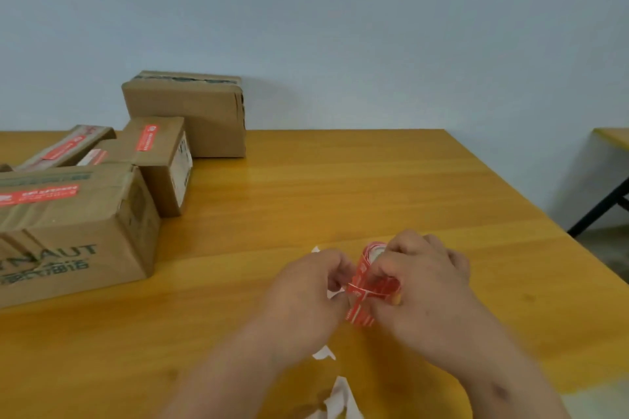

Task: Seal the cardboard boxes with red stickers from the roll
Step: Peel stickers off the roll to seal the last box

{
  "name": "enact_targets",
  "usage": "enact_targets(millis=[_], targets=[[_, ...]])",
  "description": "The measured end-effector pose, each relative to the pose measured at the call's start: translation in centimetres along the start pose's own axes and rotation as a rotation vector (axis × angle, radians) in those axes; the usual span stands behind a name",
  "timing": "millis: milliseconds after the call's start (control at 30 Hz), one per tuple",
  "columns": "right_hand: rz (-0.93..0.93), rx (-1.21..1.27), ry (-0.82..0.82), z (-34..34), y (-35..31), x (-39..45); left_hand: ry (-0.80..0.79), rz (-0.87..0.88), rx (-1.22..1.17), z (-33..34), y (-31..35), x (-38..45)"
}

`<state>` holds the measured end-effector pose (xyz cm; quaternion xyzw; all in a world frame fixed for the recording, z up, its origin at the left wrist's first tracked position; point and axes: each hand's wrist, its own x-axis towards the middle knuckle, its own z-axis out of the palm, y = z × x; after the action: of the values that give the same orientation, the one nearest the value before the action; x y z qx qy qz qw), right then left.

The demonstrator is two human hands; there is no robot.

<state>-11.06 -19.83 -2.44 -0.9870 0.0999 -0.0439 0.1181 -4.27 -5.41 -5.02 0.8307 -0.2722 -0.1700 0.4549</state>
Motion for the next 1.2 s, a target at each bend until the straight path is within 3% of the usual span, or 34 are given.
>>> enact_targets(millis=[267, 567, 1200], targets=[[-0.053, 0.01, 0.163, 1.4, 1.3, -0.2, -0.053, -0.052, -0.106, 0.0, 0.5, -0.3], [-0.149, 0.005, 0.179, 1.6, 1.9, -0.5, -0.06, 0.135, 0.148, -0.3, 1.2, -0.2], [-0.247, 0.129, 0.128, 1.4, 2.7, -0.6, -0.164, 0.061, -0.052, -0.2, 1.7, 0.2]])
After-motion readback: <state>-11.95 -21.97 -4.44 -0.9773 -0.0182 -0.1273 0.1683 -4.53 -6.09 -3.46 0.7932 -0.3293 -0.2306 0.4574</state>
